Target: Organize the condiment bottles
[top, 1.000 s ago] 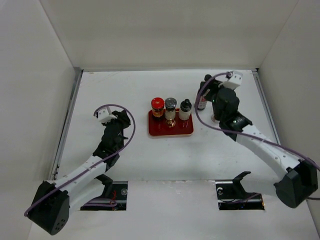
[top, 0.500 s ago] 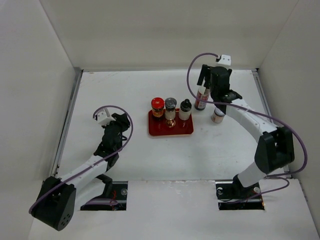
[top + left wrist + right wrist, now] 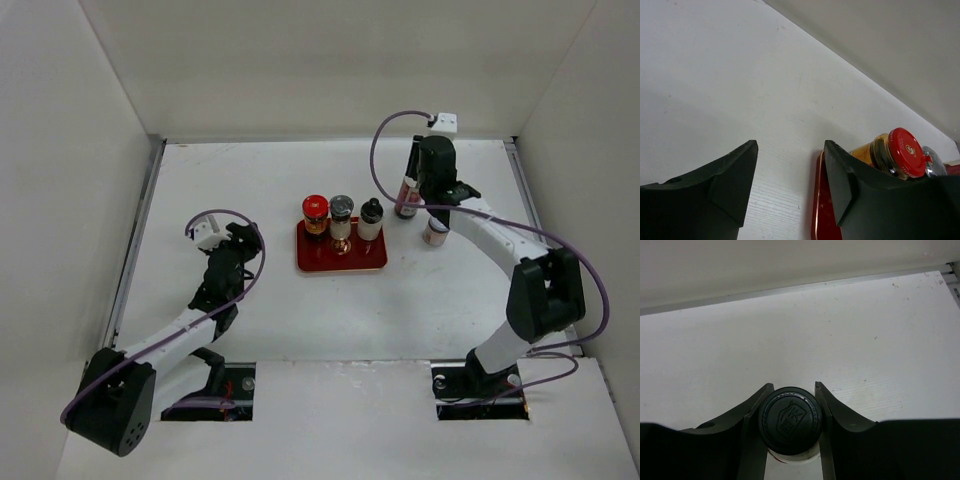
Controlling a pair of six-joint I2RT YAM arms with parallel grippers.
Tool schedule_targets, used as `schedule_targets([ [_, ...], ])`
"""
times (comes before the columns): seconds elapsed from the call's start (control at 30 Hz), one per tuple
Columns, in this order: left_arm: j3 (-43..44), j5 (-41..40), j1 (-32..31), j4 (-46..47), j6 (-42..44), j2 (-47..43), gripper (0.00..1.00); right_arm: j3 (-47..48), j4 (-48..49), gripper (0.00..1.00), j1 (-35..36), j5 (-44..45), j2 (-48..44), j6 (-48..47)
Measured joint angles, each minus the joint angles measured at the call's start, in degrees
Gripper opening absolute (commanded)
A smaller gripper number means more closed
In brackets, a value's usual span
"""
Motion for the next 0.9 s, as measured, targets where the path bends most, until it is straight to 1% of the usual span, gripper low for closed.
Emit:
schedule_targets([
  [0.1,0.0,0.0,0.0,0.6,0.0,0.3,0.63,-0.3,-0.6,0.25,0.7,1.1,-3.5,-1.8],
  [0.2,0.0,0.1,0.0,0.9,-0.1,0.7,0.68,-0.3,-1.0,0.25,1.7,1.6,-10.0,-3.1],
  [0.27,0.0,0.1,-0.1,1.1,-0.2,0.7,0.71,-0.3,-0.9,0.25,3.5,2.3,-15.0,-4.2],
  [0.37,0.0,0.2,-0.1,1.3,-0.2,0.7,0.77,0.2,0.0,0.25,8.3,3.3,-21.4,-6.1],
  [0.47,-0.2,0.0,0.0,1.3,-0.2,0.3,1.0,0.6,1.4,0.25,15.0,4.0,-25.0,-7.1],
  [0.57,-0.8,-1.3,0.6,1.5,-0.5,-0.2,1.0,0.7,1.9,0.25,21.9,4.0,-25.8,-7.5],
  [0.7,-1.3,-3.6,1.1,1.0,-1.4,-0.2,1.0,0.7,2.1,0.25,29.5,3.3,-23.2,-7.5],
  [0.8,-2.0,-4.7,1.2,0.9,-2.0,-0.5,1.0,0.7,2.3,0.25,33.0,2.3,-19.5,-7.3],
  [0.9,-2.6,-5.2,1.2,0.9,-2.4,-1.2,1.0,0.7,3.5,0.25,34.6,1.6,-15.0,-7.1],
])
